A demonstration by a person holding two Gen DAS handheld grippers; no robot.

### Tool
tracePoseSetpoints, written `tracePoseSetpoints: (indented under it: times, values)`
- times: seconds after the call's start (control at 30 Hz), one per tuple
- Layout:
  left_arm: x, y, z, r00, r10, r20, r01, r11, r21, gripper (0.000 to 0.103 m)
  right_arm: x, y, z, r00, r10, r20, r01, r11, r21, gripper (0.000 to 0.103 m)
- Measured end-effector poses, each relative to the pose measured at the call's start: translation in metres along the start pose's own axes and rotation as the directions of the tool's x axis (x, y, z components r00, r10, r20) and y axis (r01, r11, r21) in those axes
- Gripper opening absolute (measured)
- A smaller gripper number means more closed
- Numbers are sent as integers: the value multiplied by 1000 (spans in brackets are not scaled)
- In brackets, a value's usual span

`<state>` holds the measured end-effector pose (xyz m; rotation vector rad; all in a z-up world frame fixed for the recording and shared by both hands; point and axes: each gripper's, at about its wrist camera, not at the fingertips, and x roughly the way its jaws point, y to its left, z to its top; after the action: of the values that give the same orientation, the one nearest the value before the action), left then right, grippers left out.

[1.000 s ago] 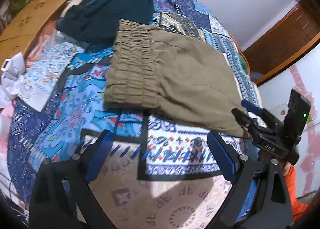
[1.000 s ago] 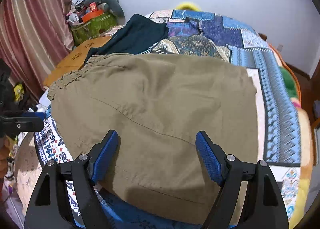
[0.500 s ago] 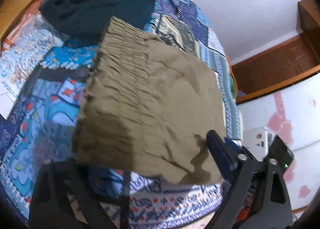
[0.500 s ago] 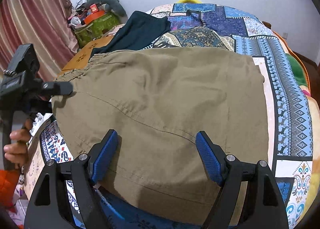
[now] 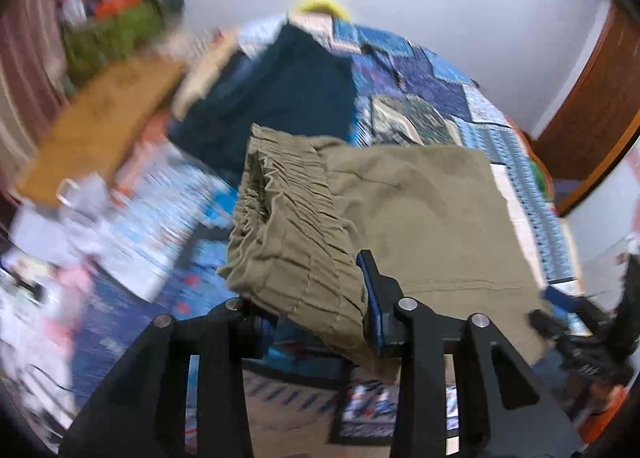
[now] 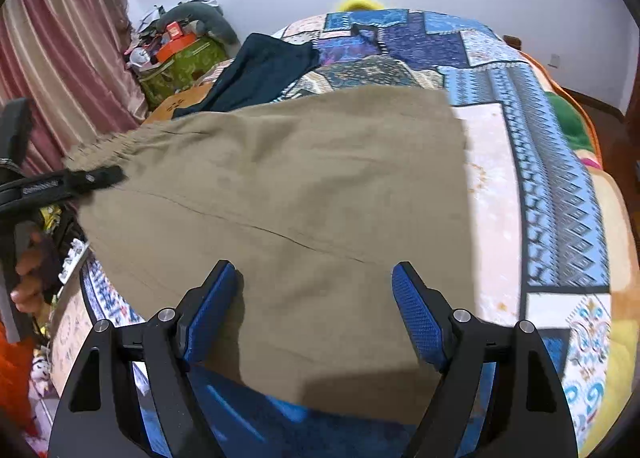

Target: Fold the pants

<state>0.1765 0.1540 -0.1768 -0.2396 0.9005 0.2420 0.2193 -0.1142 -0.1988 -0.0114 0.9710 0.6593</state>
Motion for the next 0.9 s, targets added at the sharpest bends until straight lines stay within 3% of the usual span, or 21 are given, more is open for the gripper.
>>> tracePoseSetpoints:
  times: [0.07,0.17,0.3,0.37,0.47,0.67,0.77,0.9]
  values:
    - [-14,-3,1,994,88,64,-91,995,50,36,-4,-6,-6,1000,-11,-6,11,1000,10,77]
    - [-32,-13,1,968,194,158,-215,969,122,36,-9,-11,-12,1000,-9,-5,9,1000,17,77]
    - [-43,-39,1,932,256,256,-314,924,217,36,-10,-9,-15,1000,-2,2,2,999,32,77]
    - [-48,-52,3,925,249,288,-323,914,246,35,-11,-7,-15,1000,-14,7,14,1000,22,77]
    - [-55,-69,10,930,199,308,-286,920,268,34,-10,-8,-16,1000,-10,6,10,1000,28,77]
    - [-60,-90,37,966,11,257,-82,960,268,30,-11,-15,-20,1000,4,7,-4,998,57,77]
    - [-60,-104,45,973,-91,213,29,960,279,29,-11,-17,-21,1000,11,8,-12,998,63,77]
    - [-54,-125,52,966,-228,119,187,940,287,29,-10,-19,-21,1000,24,9,-24,997,69,77]
